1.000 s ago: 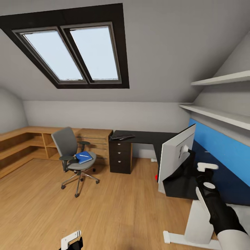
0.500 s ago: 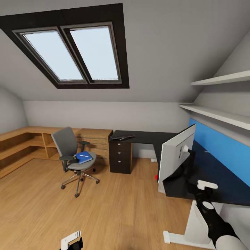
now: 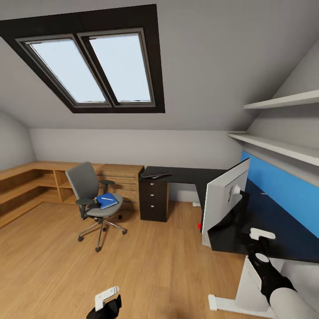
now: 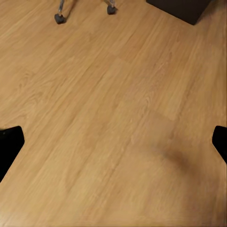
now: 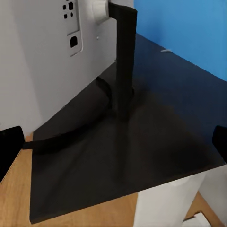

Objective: In the bedroom, organize the workspace by keeping the computer under the desk, ensuring the monitor is on the desk, placing the keyboard on the desk next to the monitor, placing the mouse on the desk next to the keyboard, moving the folder from the swivel chair onto the desk next to the mouse, stacking the notebook on top of the folder with the pen on top of the notebook, and positioning the swivel chair next to the desk.

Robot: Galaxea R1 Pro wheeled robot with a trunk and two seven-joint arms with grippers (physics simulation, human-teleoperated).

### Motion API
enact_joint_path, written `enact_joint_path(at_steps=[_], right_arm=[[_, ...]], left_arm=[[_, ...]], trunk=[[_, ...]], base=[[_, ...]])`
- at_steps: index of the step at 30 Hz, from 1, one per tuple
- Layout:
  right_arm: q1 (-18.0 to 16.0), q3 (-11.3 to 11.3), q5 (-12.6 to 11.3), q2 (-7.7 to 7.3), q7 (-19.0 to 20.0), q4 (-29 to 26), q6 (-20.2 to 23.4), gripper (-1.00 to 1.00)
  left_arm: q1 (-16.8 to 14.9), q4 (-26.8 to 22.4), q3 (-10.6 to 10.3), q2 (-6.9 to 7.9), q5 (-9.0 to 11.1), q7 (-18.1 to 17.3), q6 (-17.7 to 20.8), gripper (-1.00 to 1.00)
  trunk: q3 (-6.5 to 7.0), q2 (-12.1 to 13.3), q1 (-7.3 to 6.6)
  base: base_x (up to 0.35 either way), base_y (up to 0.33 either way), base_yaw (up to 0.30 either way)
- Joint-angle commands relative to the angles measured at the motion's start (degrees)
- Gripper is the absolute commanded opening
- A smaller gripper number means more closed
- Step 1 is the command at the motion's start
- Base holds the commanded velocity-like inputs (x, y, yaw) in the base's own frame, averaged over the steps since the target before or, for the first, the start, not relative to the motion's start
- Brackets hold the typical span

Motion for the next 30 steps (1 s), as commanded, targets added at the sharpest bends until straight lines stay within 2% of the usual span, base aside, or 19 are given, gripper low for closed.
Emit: enact_joint_path(at_steps=[1, 2, 3, 6, 7, 11, 12, 14, 15, 17, 19, 20, 25, 30], right_arm=[[-1.0, 0.0, -0.4, -0.04, 0.0, 0.9, -0.2, 1.00], [-1.9, 0.0, -0.5, -0.07, 0.0, 1.8, -0.2, 1.00], [-4.0, 0.0, -0.5, -0.18, 0.0, 3.6, -0.1, 1.00], [-7.1, 0.0, -0.6, -0.46, 0.0, 6.4, 0.0, 1.00], [-8.8, 0.0, -0.9, -0.68, -0.1, 8.0, 0.0, 1.00], [-10.7, 0.0, -2.4, -0.94, 0.0, 9.9, 0.0, 1.00], [-11.1, 0.0, -3.3, -0.95, 0.0, 10.4, 0.0, 1.00], [-11.5, 0.0, -4.1, -0.94, 0.0, 10.8, -0.1, 1.00], [-11.6, 0.2, -4.4, -0.87, 0.0, 11.0, -0.2, 1.00], [-11.8, 0.2, -4.6, -0.83, 0.0, 11.1, -0.3, 1.00], [-11.9, 0.3, -4.8, -0.82, 0.0, 11.2, -0.4, 1.00], [-11.9, 0.3, -4.8, -0.81, 0.0, 11.3, -0.4, 1.00], [-12.0, 0.2, -4.9, -0.86, 0.1, 11.5, -0.5, 1.00], [-12.0, 0.2, -5.0, -0.84, 0.2, 11.5, -0.6, 1.00]], left_arm=[[-0.5, -1.0, -0.1, -0.27, 0.2, 0.3, 1.4, 1.00], [-1.0, -2.3, -0.1, -0.49, 0.0, 0.5, 3.3, 1.00], [-2.0, -5.2, -0.1, -0.81, -0.3, 1.2, 7.9, 1.00], [-3.2, -10.7, -0.1, -1.30, -0.5, 2.3, 15.8, 1.00], [-3.8, -14.8, -0.1, -1.83, -0.5, 2.8, 20.8, 1.00], [-4.5, -23.8, -0.1, -3.16, -0.5, 3.6, 28.3, 1.00], [-4.7, -28.0, -0.1, -3.66, -0.4, 4.1, 30.9, 1.00], [-4.8, -31.8, 0.0, -4.05, -0.1, 4.6, 32.9, 1.00], [-4.9, -34.6, -0.1, -4.39, 0.8, 5.0, 34.5, 1.00], [-5.0, -36.6, -0.1, -4.49, 2.1, 5.2, 35.6, 1.00], [-5.0, -37.8, 0.0, -4.49, 3.7, 5.4, 36.2, 1.00], [-5.0, -38.6, 0.0, -4.49, 5.4, 5.6, 36.6, 1.00], [-5.1, -39.6, 0.1, -4.49, 8.9, 5.9, 37.0, 1.00], [-5.1, -39.9, 0.2, -4.49, 10.2, 6.0, 37.1, 1.00]], trunk=[[-0.02, 0.0, 0.01], [-0.02, 0.0, 0.01], [-0.02, 0.0, 0.01], [-0.02, 0.0, 0.01], [-0.02, 0.0, 0.01], [-0.02, 0.0, 0.01], [-0.02, 0.0, 0.01], [-0.02, 0.0, 0.01], [-0.02, 0.0, 0.01], [-0.02, 0.0, 0.01], [-0.02, 0.0, 0.01], [-0.02, 0.0, 0.01], [-0.02, 0.0, 0.01], [-0.02, 0.0, 0.01]], base=[[0.000, 0.000, 0.000], [0.000, 0.000, 0.000], [0.000, 0.000, 0.000], [0.000, 0.000, 0.000], [0.000, 0.000, 0.000], [0.000, 0.000, 0.000], [0.000, 0.000, 0.000], [0.000, 0.000, 0.000], [0.000, 0.000, 0.000], [0.000, 0.000, 0.000], [0.000, 0.000, 0.000], [0.000, 0.000, 0.000], [0.000, 0.000, 0.000], [0.000, 0.000, 0.000]])
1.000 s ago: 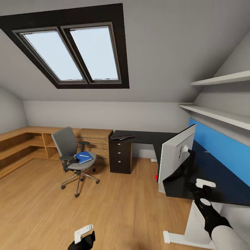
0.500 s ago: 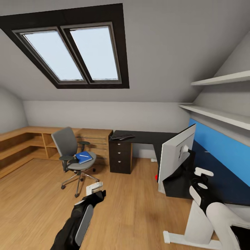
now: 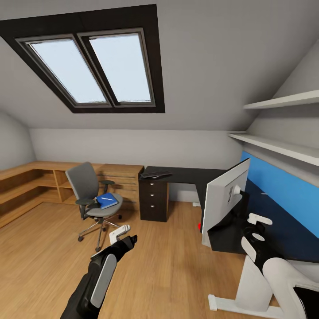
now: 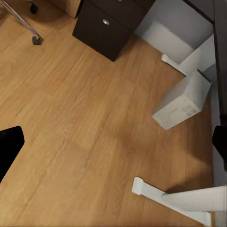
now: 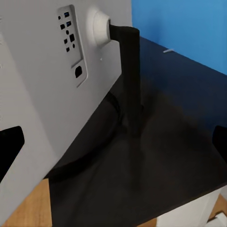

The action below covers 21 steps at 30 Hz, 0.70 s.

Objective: In the bedroom, organize the workspace by keeping the computer under the desk, ensuring the monitor is on the desk, placing the keyboard on the desk next to the monitor, placing the mouse on the desk next to the keyboard, moving the folder from the swivel chair onto the desk next to the mouse, stacking the notebook on top of the folder with the pen on top of the notebook, and positioning the swivel chair next to the desk.

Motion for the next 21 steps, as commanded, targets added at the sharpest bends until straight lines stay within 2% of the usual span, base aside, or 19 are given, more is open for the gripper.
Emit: enact_joint_path(at_steps=[1, 4, 10, 12, 13, 16, 18, 21], right_arm=[[0.0, 0.1, -0.6, 0.00, 0.0, 0.1, -0.3, 1.00], [0.0, 0.1, -0.5, 0.02, 0.1, 0.2, -0.5, 1.00], [0.0, 0.2, -0.3, -0.23, 0.3, 0.4, -1.6, 1.00], [0.0, 0.3, -0.2, -0.23, 0.3, 1.2, -3.5, 1.00], [0.0, 0.4, 0.7, -0.19, 0.3, 2.6, -6.0, 1.00], [0.0, 0.4, 3.4, 0.01, 0.3, 4.0, -8.5, 1.00], [0.0, 0.5, 5.7, 0.49, 0.2, 5.7, -10.0, 1.00], [0.0, 0.5, 6.2, 0.82, 0.3, 6.6, -11.0, 1.00]], left_arm=[[0.0, 0.0, 0.0, 0.00, 0.6, 0.5, 0.1, 1.00], [0.0, 1.1, 0.0, 0.26, 0.7, 0.9, 0.1, 1.00], [0.0, 5.4, -0.6, 0.33, 0.4, 1.5, 0.0, 1.00], [0.0, 7.5, -1.5, 0.36, -0.1, 1.4, -0.1, 1.00], [0.0, 9.9, -1.9, 0.54, -0.4, 1.3, -0.6, 1.00], [0.0, 14.6, -3.1, 0.94, -1.7, 1.0, -4.6, 1.00], [0.0, 20.1, -4.8, 1.18, -5.4, 0.8, -11.9, 1.00], [0.0, 22.6, -5.2, 1.29, -6.9, 0.8, -15.9, 1.00]], trunk=[[-0.02, 0.0, 0.02], [-0.02, 0.0, 0.02], [-0.02, 0.0, 0.02], [-0.02, 0.0, 0.02], [-0.02, 0.0, 0.02], [-0.02, 0.0, 0.02], [-0.02, 0.0, 0.02], [-0.02, 0.0, 0.02]], base=[[0.000, 0.000, 0.000], [0.000, -0.066, 0.000], [0.000, -0.278, 0.000], [0.000, -0.299, 0.000], [0.000, -0.260, 0.000], [0.000, -0.248, 0.000], [0.000, -0.148, 0.000], [0.000, -0.059, 0.000]])
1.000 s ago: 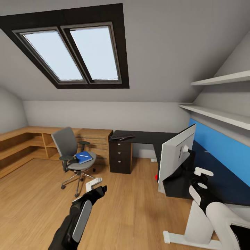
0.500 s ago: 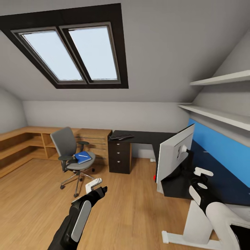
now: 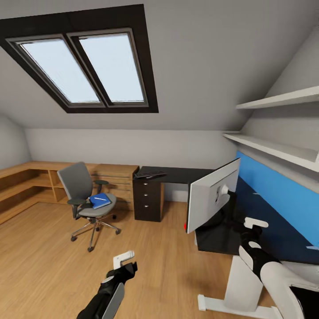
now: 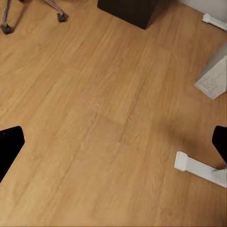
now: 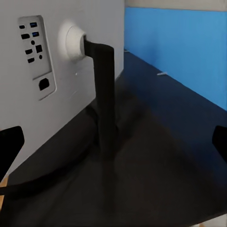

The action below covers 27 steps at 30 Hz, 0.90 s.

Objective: In the bedroom, organize the workspace by keeping the computer under the desk, ensuring the monitor is on the desk, placing the keyboard on the desk next to the monitor, placing the mouse on the desk next to the keyboard, moving the folder from the swivel chair onto the desk next to the mouse, stacking the notebook on top of the folder with the pen on top of the notebook, and positioning the swivel chair next to the desk.

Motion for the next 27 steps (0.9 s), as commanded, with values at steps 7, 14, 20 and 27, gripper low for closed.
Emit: enact_joint_path(at_steps=[7, 14, 20, 27], right_arm=[[0.0, -0.1, 0.2, -0.12, 0.2, 3.6, -4.5, 1.00], [0.0, 0.0, 0.3, -0.02, 0.4, 5.9, -7.9, 1.00], [0.0, 0.0, 0.3, -0.08, 0.4, 6.2, -8.3, 1.00], [0.0, 2.2, 0.7, -0.03, 0.4, 6.3, -8.0, 1.00]], left_arm=[[0.1, 3.5, -0.7, 0.36, -4.4, 0.6, -10.4, 1.00], [0.1, 4.1, -0.7, 0.40, -5.5, 0.7, -12.9, 1.00], [0.1, 4.3, -0.6, 0.97, -5.6, 0.6, -13.0, 1.00], [0.1, 4.4, -0.6, 1.26, -5.5, 0.6, -12.8, 1.00]], trunk=[[-0.02, 0.0, 0.02], [-0.02, 0.0, 0.02], [-0.02, 0.0, 0.02], [-0.02, 0.0, 0.02]], base=[[0.000, -0.013, 0.000], [0.003, -0.011, 0.000], [0.127, -0.199, 0.000], [0.105, -0.209, 0.000]])
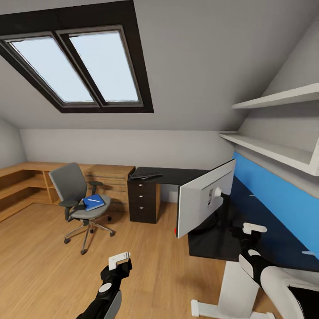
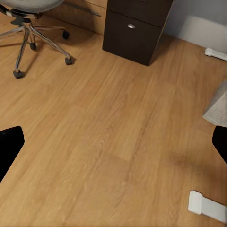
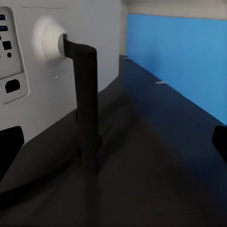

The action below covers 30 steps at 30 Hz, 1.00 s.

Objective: In the bedroom, organize the workspace by keeping the computer under the desk, ensuring the monitor is on the desk, placing the keyboard on the desk next to the monitor, placing the mouse on the desk next to the keyboard, moving the folder from the swivel chair onto the desk next to the mouse, stacking the notebook on top of the folder with the pen on top of the notebook, and positioning the swivel chair next to the desk.

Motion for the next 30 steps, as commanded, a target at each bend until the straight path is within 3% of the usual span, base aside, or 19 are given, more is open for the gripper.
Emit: enact_joint_path(at_steps=[1, 4, 7, 11, 13, 16, 23, 26, 30], right_arm=[[0.0, 0.1, -0.1, 0.01, 0.1, 0.1, -0.2, 1.00], [0.0, 1.8, 0.0, 0.14, 0.1, 0.1, 0.0, 1.00], [0.0, 2.1, 0.0, 0.18, 0.1, 0.1, 0.0, 1.00], [0.0, 2.3, 0.0, 0.19, 0.1, 0.1, 0.0, 1.00], [0.0, 2.3, 0.0, 0.18, 0.1, 0.1, 0.0, 1.00], [0.0, 2.3, 0.0, 0.17, 0.1, 0.0, 0.0, 1.00], [0.0, 2.3, -0.4, 0.19, 0.1, 0.0, -0.4, 1.00], [0.0, 2.3, -0.5, 0.21, 0.1, 0.0, -0.5, 1.00], [0.0, 2.2, -0.5, 0.20, 0.0, 0.0, -0.5, 1.00]], left_arm=[[0.0, -0.1, -0.3, 0.04, 0.5, 0.4, 0.1, 1.00], [0.0, -0.3, -0.3, 0.05, 0.6, 0.4, 0.2, 1.00], [0.0, -0.7, -0.2, 0.05, 0.6, 0.4, 0.2, 1.00], [0.0, -4.8, 0.0, 0.05, 0.8, 0.6, 2.2, 1.00], [0.0, -7.2, 0.4, 0.10, 1.2, 0.6, 6.1, 1.00], [0.0, -16.4, 3.0, 0.20, 4.1, 0.6, 20.0, 1.00], [0.0, -28.6, 5.5, 0.15, 7.5, 0.6, 36.1, 1.00], [0.0, -31.1, 6.5, 0.14, 9.2, 0.5, 38.7, 1.00], [0.0, -29.5, 7.0, 0.17, 10.2, 0.7, 39.1, 1.00]], trunk=[[-0.02, 0.0, 0.02], [-0.02, 0.0, 0.02], [-0.02, 0.0, 0.02], [-0.02, 0.0, 0.02], [-0.02, 0.0, 0.02], [-0.56, -1.2, 0.68], [-1.81, -4.0, 2.22], [-2.35, -5.2, 2.87], [-3.07, -6.8, 3.75]], base=[[0.024, -0.068, 0.000], [0.008, -0.024, 0.000], [0.003, -0.009, 0.000], [0.001, -0.002, 0.000], [0.000, 0.000, 0.000], [0.000, 0.000, 0.000], [0.000, 0.000, 0.000], [0.000, 0.000, 0.000], [0.000, 0.000, 0.000]])
